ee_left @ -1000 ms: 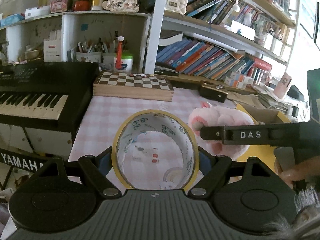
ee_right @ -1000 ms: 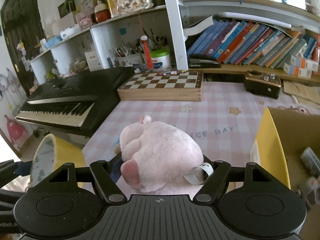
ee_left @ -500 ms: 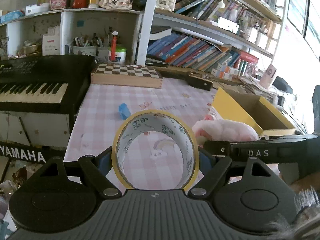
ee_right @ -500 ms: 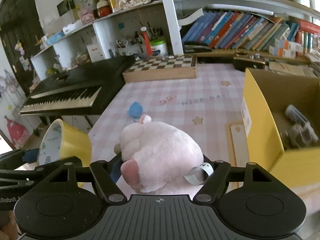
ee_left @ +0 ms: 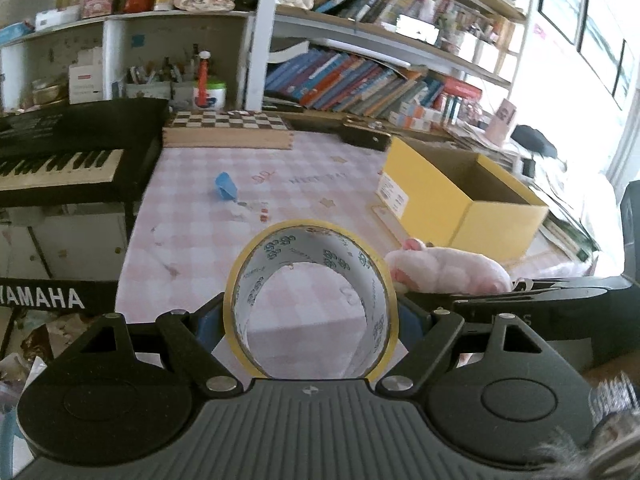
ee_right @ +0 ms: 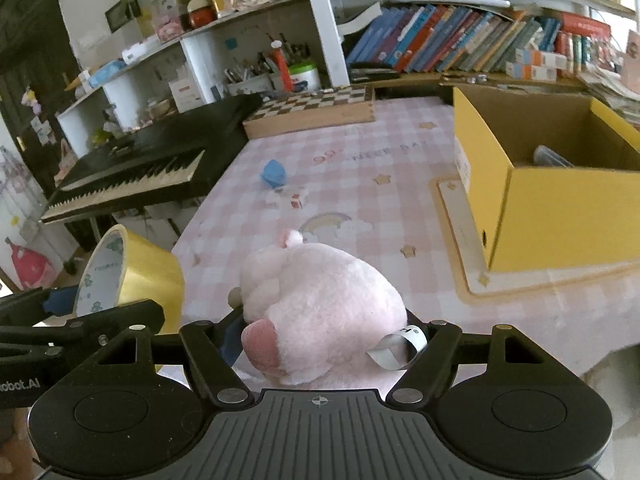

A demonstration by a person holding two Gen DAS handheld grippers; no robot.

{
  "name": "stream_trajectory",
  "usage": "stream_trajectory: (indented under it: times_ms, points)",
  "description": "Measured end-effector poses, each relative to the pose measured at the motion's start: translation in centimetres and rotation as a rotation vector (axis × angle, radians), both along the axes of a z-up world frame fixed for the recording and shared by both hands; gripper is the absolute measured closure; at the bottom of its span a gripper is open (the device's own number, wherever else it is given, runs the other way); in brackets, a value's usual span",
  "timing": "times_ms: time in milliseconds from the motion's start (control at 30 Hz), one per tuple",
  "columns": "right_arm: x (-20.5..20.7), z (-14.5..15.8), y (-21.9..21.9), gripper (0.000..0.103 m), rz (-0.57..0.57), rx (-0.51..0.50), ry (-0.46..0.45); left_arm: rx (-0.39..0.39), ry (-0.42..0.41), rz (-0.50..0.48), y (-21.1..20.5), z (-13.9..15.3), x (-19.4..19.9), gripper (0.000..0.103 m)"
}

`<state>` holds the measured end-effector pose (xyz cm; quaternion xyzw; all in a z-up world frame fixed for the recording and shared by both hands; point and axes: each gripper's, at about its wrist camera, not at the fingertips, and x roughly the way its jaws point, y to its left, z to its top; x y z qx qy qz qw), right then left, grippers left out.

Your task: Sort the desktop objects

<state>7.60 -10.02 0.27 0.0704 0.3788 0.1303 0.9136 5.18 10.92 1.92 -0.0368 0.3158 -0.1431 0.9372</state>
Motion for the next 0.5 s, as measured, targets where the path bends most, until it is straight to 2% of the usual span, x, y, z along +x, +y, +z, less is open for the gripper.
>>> stream_trajectory:
  times_ms: [500]
  points:
    - [-4.8,-0.8,-3.3,0.029,-0.163,-0.005,0.030,-0.004,0.019,-0.180,-3.4,-0.8,-1.8,0.022]
